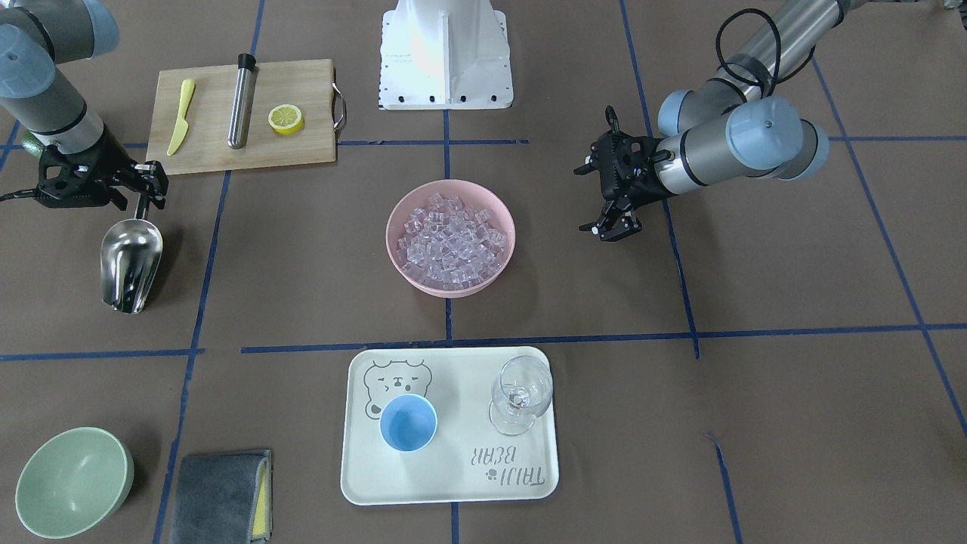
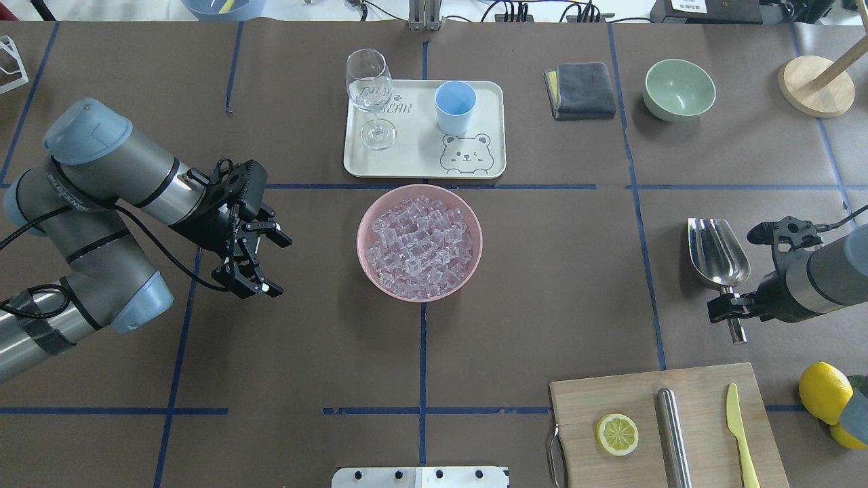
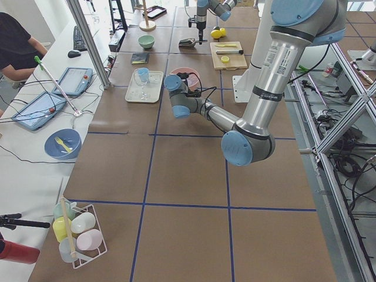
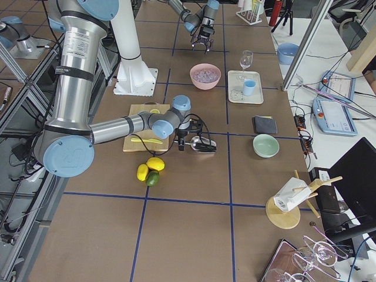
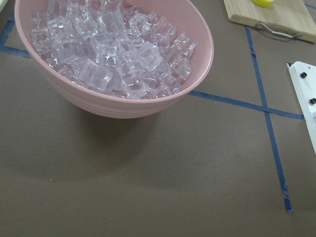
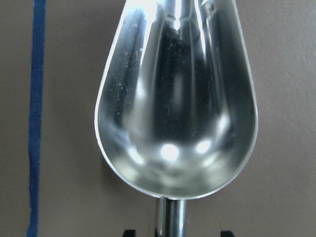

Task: Put ice in cup with scoop
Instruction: 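Close the right gripper on the metal scoop handle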

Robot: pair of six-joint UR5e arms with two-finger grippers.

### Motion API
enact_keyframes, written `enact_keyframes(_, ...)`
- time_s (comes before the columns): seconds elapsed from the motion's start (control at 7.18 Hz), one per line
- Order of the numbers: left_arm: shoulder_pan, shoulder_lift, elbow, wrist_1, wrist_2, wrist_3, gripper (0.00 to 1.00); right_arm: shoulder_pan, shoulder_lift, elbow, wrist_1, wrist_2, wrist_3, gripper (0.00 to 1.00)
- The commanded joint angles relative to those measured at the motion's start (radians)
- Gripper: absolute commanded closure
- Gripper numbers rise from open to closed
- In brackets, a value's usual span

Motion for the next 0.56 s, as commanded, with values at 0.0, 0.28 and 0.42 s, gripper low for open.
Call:
enact_keyframes(0.0, 0.001, -0.001, 0.006, 0.0, 0.0, 0.003, 0.0, -0.014, 0.002, 0.005, 0.002, -0.039, 0.043, 0.33)
enact_keyframes(0.28, 0.001, -0.001, 0.006, 0.0, 0.0, 0.005, 0.0, -0.033, 0.002, 0.005, 0.002, -0.046, 0.044, 0.38)
enact_keyframes(0.42, 0.001, -0.001, 0.006, 0.001, 0.0, 0.005, 0.0, -0.036, 0.002, 0.005, 0.002, -0.046, 0.043, 0.45)
